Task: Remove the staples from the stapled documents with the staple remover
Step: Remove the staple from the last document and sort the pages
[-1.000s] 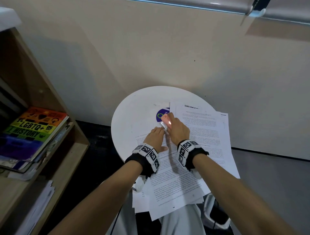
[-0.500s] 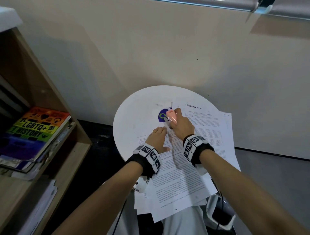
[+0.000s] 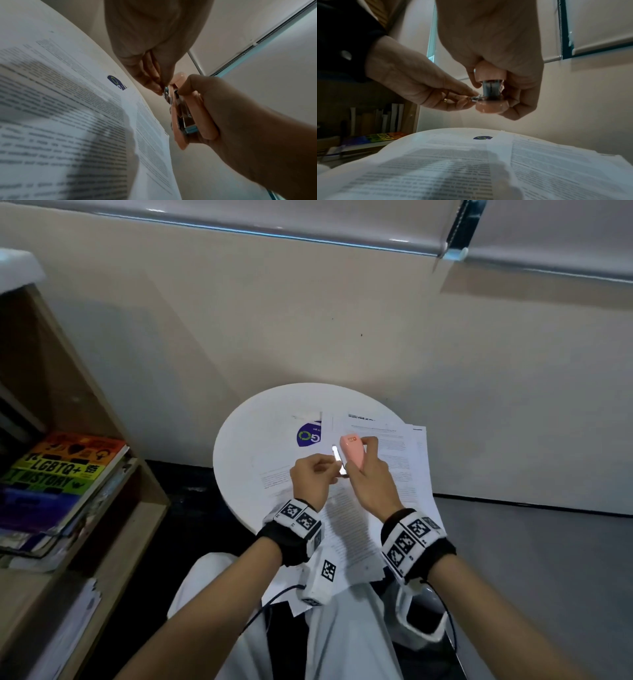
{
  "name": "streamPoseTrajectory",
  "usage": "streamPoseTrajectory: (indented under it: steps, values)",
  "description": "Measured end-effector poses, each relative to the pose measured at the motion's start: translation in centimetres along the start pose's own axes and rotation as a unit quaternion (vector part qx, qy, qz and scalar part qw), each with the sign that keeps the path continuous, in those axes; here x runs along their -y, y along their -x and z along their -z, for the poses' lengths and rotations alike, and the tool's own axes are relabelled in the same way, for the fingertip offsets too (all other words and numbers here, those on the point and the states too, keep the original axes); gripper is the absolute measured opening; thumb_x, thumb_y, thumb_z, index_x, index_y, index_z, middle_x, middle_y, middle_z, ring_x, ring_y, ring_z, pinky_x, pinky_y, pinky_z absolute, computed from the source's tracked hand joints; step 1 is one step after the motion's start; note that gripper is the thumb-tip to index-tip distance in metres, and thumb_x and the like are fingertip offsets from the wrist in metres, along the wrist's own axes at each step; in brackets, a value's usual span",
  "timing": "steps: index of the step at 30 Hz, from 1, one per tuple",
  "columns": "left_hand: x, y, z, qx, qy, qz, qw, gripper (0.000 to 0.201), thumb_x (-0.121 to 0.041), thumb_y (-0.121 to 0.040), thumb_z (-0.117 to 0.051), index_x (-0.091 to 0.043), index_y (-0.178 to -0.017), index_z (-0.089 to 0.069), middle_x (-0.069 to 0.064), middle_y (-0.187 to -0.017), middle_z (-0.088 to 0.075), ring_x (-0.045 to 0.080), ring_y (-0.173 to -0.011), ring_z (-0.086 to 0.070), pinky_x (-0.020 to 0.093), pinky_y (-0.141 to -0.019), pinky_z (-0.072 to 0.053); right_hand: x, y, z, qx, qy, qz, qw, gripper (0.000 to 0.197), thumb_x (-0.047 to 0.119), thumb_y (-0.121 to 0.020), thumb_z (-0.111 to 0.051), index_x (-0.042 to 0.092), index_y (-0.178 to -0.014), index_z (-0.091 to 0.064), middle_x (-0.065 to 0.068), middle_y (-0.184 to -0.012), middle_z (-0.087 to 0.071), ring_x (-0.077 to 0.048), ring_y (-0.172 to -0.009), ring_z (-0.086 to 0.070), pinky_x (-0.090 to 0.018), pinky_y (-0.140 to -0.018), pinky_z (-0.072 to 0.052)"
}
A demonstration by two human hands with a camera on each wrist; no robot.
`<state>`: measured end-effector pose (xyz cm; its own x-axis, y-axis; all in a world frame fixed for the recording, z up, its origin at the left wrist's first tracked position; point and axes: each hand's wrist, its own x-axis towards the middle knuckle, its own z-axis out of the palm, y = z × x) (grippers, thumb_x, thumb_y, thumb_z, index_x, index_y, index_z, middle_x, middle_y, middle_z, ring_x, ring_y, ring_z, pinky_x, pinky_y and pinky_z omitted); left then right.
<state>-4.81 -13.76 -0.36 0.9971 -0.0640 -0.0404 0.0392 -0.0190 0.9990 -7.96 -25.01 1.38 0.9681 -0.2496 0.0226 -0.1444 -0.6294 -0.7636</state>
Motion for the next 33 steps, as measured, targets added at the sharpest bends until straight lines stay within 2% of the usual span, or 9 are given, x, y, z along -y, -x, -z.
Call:
streamPoseTrajectory:
  steps: [4,8,14,16,18,21,24,27,33]
  values:
    - [-1.3,1.9,-1.2,-0.012,0.006,-0.007,1.000,0.011,-0.003,-0.084,-0.066,0.006,-0.089,-0.069,0.015,-0.074,-0.066,0.019,-0.062,-0.062,0.030,-0.070,-0.058,0.0,3.6,2.0,-0.028,0.036,0.016,0.999,0.029,0.033,-0.093,-0.045,0.027,-0.117,-0.030,-0.007,-0.096,-0.063,-0.030,-0.079,-0.061,-0.042,-0.068,-0.051]
    - [-3.0,2.4,-2.9,0.033,-0.011,-0.011,0.999,0.013,0.003,-0.087,-0.060,0.013,-0.092,-0.067,0.009,-0.068,-0.063,0.015,-0.059,-0.058,0.013,-0.057,-0.054,-2.2,7.9,4.5,-0.047,0.034,-0.004,0.998,0.030,0.032,-0.092,-0.046,0.032,-0.118,-0.029,-0.004,-0.093,-0.063,-0.027,-0.072,-0.061,-0.037,-0.062,-0.050]
    - [-5.6,5.8,-9.7,0.265,-0.143,-0.034,0.953,0.009,0.000,-0.092,-0.050,-0.003,-0.086,-0.057,0.002,-0.067,-0.053,0.010,-0.060,-0.051,0.009,-0.048,-0.046,-9.1,15.6,10.0,-0.157,-0.091,-0.102,0.978,0.024,0.041,-0.097,-0.047,0.029,-0.115,-0.038,-0.003,-0.096,-0.064,-0.019,-0.078,-0.064,-0.031,-0.065,-0.050]
    - [-4.7,7.6,-13.1,0.337,-0.184,-0.018,0.923,0.017,-0.004,-0.092,-0.053,-0.007,-0.076,-0.054,0.002,-0.064,-0.052,0.012,-0.058,-0.050,0.016,-0.050,-0.048,-11.5,18.2,11.5,-0.196,-0.117,-0.155,0.961,0.028,0.052,-0.092,-0.043,0.034,-0.112,-0.035,0.000,-0.099,-0.061,-0.019,-0.082,-0.063,-0.037,-0.070,-0.051]
    - [-2.4,9.2,-16.3,0.376,-0.220,0.012,0.900,0.030,-0.005,-0.090,-0.058,-0.014,-0.063,-0.051,-0.002,-0.049,-0.054,0.011,-0.050,-0.049,0.025,-0.054,-0.046,-14.0,20.9,12.7,-0.231,-0.128,-0.198,0.944,0.031,0.054,-0.083,-0.039,0.037,-0.109,-0.035,0.001,-0.092,-0.060,-0.018,-0.075,-0.059,-0.031,-0.064,-0.045]
    - [2.5,11.4,-20.0,0.377,-0.297,0.044,0.876,0.033,-0.007,-0.086,-0.065,-0.016,-0.057,-0.052,-0.007,-0.036,-0.052,0.011,-0.046,-0.049,0.026,-0.059,-0.050,-18.3,24.7,13.8,-0.266,-0.131,-0.243,0.923,0.022,0.038,-0.090,-0.042,0.035,-0.111,-0.035,-0.003,-0.086,-0.058,-0.022,-0.066,-0.054,-0.030,-0.061,-0.042]
    - [7.4,12.6,-22.1,0.355,-0.356,0.053,0.863,0.013,-0.009,-0.084,-0.067,-0.004,-0.072,-0.066,0.006,-0.065,-0.062,0.015,-0.055,-0.057,0.027,-0.066,-0.051,-22.3,28.0,14.1,-0.281,-0.134,-0.291,0.905,0.023,0.022,-0.093,-0.043,0.029,-0.113,-0.034,-0.005,-0.078,-0.056,-0.023,-0.058,-0.050,-0.027,-0.055,-0.039]
    - [11.7,12.1,-23.0,0.338,-0.400,0.044,0.851,0.013,-0.008,-0.080,-0.069,0.002,-0.087,-0.072,0.013,-0.088,-0.071,0.024,-0.083,-0.068,0.030,-0.077,-0.053,-25.2,31.1,13.6,-0.295,-0.134,-0.344,0.881,0.035,0.032,-0.081,-0.042,0.027,-0.115,-0.035,-0.005,-0.082,-0.055,-0.024,-0.064,-0.052,-0.026,-0.057,-0.037]
    - [17.6,11.5,-23.6,0.353,-0.392,0.030,0.849,0.003,-0.001,-0.074,-0.073,0.000,-0.076,-0.075,0.014,-0.069,-0.066,0.025,-0.068,-0.062,0.026,-0.067,-0.049,-28.3,35.2,12.9,-0.308,-0.129,-0.400,0.854,0.032,0.010,-0.095,-0.047,0.012,-0.126,-0.038,-0.003,-0.094,-0.056,-0.023,-0.082,-0.055,-0.032,-0.069,-0.038]
